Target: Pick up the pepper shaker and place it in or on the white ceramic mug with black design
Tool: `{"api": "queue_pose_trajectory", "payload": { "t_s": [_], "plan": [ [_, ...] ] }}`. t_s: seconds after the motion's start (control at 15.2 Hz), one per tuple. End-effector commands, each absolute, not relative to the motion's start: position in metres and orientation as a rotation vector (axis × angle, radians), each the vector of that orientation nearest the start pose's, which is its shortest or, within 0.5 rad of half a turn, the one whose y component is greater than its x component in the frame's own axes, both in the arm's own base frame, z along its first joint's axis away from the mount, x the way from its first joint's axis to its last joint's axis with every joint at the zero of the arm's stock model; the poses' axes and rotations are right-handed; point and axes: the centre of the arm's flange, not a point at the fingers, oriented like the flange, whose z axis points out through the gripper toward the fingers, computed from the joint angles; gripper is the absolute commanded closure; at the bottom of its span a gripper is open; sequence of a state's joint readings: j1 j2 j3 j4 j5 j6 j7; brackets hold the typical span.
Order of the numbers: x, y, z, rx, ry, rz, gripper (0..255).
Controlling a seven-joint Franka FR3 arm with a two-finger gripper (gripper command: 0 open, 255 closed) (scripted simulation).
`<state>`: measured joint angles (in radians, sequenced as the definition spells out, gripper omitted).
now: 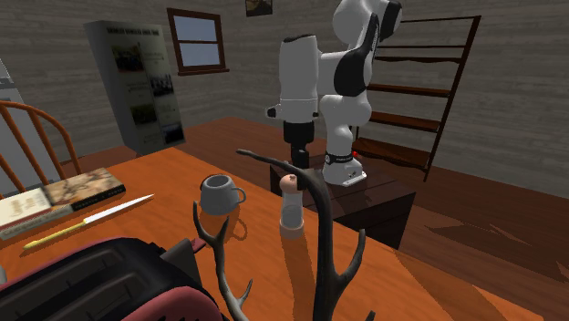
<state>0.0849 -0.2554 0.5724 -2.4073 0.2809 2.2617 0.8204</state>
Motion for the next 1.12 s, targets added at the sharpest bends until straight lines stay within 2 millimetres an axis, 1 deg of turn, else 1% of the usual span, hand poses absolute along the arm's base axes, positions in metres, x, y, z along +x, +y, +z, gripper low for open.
{"api": "queue_pose_trajectory", "payload": {
  "t_s": [0.0, 0.46, 0.53, 1.06],
  "plan": [
    [0.3657, 0.2956, 0.3935, -2.978, 0.517, -0.006, 0],
    [0.3657, 0.2956, 0.3935, -2.978, 0.517, -0.006, 0],
    [0.3657, 0.2956, 0.3935, -2.978, 0.517, -0.006, 255],
    [0.3657, 0.2956, 0.3937, -2.978, 0.517, -0.006, 255]
  ]
}}
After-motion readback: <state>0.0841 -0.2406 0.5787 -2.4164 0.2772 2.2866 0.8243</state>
